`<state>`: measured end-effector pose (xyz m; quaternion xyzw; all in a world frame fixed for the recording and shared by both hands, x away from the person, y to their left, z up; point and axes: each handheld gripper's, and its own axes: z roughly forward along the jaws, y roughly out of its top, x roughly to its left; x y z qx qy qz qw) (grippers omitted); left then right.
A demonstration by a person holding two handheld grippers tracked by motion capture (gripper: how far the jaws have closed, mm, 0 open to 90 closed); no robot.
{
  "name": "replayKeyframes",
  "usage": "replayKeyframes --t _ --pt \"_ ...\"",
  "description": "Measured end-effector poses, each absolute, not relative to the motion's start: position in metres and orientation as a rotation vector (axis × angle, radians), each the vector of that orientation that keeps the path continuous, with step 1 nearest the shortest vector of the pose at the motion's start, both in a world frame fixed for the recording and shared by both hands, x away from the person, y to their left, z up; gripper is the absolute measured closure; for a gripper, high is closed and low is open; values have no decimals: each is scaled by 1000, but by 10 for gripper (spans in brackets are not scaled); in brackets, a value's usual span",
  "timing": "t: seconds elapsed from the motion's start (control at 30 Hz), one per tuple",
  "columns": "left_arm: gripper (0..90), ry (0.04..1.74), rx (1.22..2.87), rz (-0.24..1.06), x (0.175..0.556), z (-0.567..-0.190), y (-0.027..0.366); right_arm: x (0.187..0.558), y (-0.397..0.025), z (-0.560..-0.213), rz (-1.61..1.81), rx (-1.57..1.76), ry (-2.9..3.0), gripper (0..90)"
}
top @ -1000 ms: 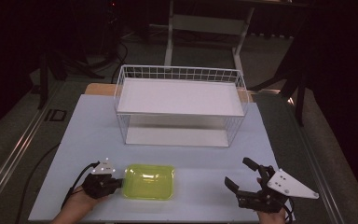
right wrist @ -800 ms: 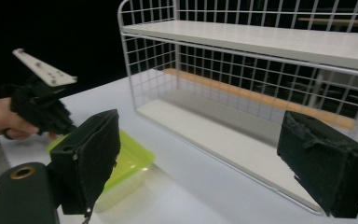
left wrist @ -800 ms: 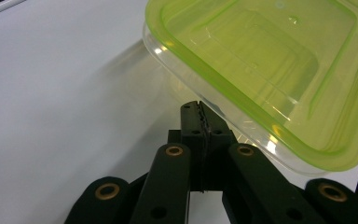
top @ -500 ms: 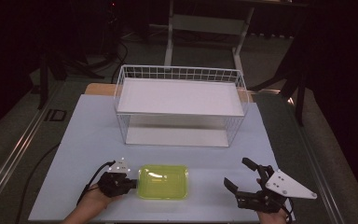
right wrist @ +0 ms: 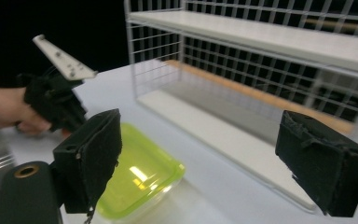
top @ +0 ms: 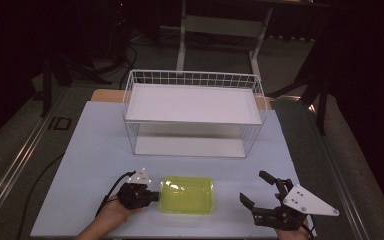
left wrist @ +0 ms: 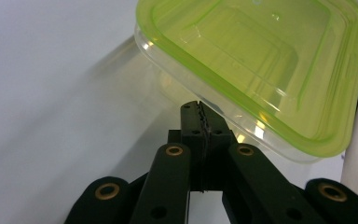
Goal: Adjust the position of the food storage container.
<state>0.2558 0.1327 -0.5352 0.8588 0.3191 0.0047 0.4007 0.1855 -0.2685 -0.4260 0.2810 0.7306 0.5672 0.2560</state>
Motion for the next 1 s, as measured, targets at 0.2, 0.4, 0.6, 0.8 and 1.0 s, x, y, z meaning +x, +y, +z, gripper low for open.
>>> replayKeyframes --t 0.2,0.4,0.6,0.8,1.0 --pt "900 794 2175 -2 259 -536 122 188 -270 -426 1511 770 2003 139" --pt "900 797 2176 -18 260 -540 116 185 -266 -426 1472 741 1987 146" --pt "900 798 2175 -21 262 -541 113 184 -263 -427 1462 716 2007 147" --pt "900 800 2178 -3 259 -539 116 190 -259 -434 1494 705 2132 177" --pt "811 805 2134 28 253 -525 136 191 -258 -436 1447 705 2142 185"
